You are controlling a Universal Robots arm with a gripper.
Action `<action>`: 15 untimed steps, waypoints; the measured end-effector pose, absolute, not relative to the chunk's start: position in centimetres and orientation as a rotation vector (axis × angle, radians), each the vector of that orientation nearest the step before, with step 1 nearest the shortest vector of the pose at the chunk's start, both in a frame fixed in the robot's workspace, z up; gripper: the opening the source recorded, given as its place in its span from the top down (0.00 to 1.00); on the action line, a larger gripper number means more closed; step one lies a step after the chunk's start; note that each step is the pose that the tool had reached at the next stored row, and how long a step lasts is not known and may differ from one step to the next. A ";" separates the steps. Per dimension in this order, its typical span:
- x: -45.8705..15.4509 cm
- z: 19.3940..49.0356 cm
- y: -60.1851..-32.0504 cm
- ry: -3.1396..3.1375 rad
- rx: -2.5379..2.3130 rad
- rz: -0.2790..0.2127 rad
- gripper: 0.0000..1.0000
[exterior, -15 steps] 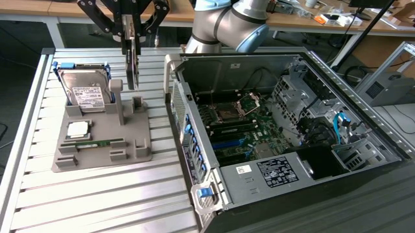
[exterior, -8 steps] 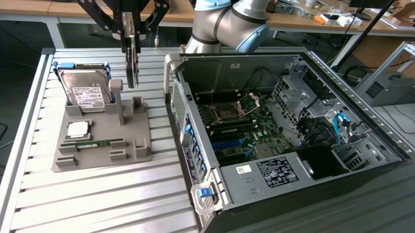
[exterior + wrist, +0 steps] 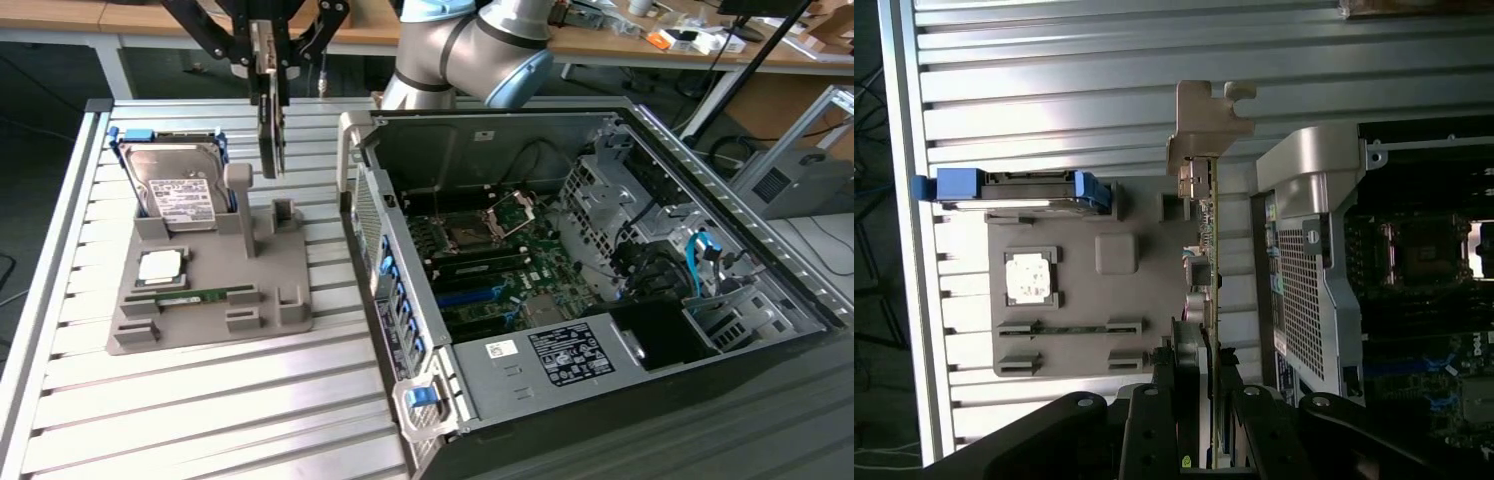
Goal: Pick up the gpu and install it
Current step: 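Pick up the gpu and move the gpu toward the slot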
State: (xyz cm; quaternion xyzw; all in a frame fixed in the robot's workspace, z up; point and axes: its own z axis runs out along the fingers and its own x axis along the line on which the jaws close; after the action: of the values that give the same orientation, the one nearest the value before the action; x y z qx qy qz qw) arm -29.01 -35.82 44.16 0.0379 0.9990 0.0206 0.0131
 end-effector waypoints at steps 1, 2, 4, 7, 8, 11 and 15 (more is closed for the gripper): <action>-29.0 44.2 -35.8 3.113 0.118 0.064 0.73; -29.0 44.3 -35.8 3.112 0.118 0.064 0.73; -29.0 44.4 -35.8 3.112 0.118 0.064 0.73; -29.0 44.5 -35.8 3.112 0.118 0.064 0.73; -29.0 44.6 -35.8 3.112 0.118 0.064 0.73; -29.0 44.7 -35.8 3.112 0.118 0.064 0.73; -29.0 44.9 -35.8 3.112 0.118 0.064 0.73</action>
State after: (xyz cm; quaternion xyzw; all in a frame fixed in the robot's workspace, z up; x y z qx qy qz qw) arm -29.01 -35.82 44.94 0.0379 0.9990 0.0206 0.0131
